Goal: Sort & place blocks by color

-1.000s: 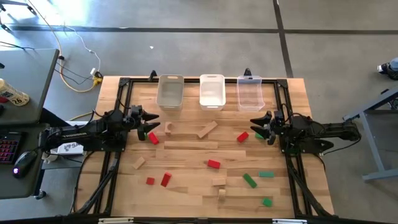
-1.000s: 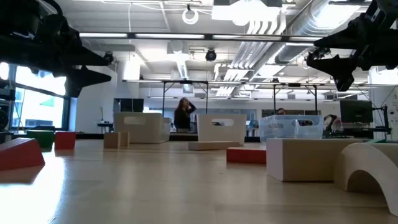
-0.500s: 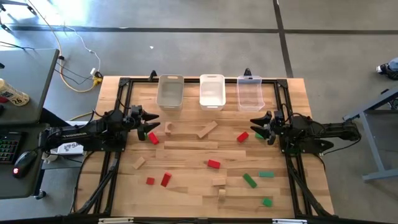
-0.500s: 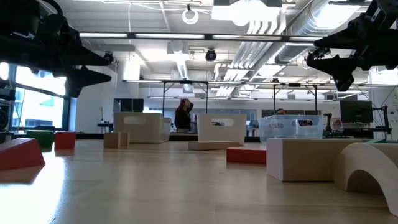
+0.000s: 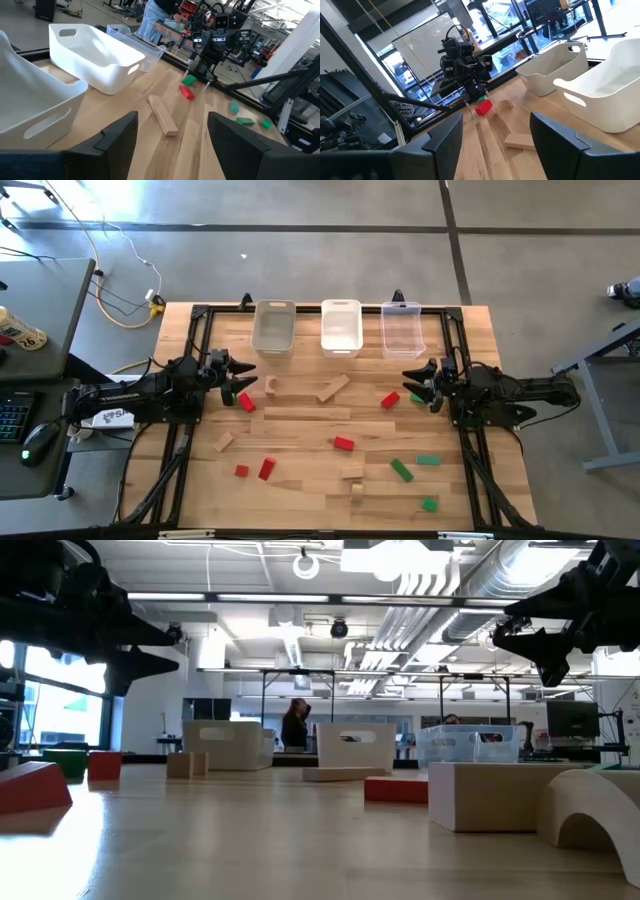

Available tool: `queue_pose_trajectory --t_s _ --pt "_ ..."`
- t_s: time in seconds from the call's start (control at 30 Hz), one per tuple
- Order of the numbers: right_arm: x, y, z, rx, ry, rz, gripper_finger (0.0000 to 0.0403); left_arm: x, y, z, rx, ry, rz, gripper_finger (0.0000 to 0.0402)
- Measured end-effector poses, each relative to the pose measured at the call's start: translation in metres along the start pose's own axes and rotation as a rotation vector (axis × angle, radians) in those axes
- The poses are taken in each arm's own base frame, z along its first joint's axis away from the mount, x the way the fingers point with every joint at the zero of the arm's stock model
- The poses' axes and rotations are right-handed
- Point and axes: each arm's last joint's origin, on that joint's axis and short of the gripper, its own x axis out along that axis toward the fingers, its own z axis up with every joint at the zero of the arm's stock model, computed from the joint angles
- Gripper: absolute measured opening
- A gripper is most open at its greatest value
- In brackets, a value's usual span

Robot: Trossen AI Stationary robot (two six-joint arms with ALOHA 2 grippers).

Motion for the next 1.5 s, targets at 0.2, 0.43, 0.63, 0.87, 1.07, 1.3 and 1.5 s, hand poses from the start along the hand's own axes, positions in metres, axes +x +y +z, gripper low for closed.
queue_pose_trajectory --t_s 0.2,0.43,0.63,0.87,1.07,1.3,1.5 --pt "0.0 0.0 0.0 0.008 0.002 0.006 0.0218 0.0 0.001 0.0 0.008 -0.009 0.023 0.0227" --pt "0.0 0.001 0.003 0.138 -0.033 0.007 0.0218 0.0 0.001 0.0 -0.007 -0.009 0.022 0.0227" --pt "0.0 -0.002 0.006 0.247 -0.121 -0.095 0.0218 0.0 0.001 0.0 -0.012 -0.009 0.022 0.0227" --pt "-0.004 0.004 0.024 0.273 -0.326 -0.07 0.0218 0.0 0.002 0.001 -0.036 -0.024 0.054 0.0227" --pt "-0.008 0.007 0.036 0.228 -0.467 -0.086 0.0218 0.0 0.002 0.001 -0.03 -0.031 0.07 0.0227" --pt "-0.011 0.009 0.041 0.193 -0.525 -0.086 0.0218 0.0 0.002 0.001 -0.036 -0.031 0.07 0.0227" --pt "-0.014 0.012 0.05 0.183 -0.56 -0.123 0.0218 0.0 0.002 0.001 -0.036 -0.032 0.07 0.0227"
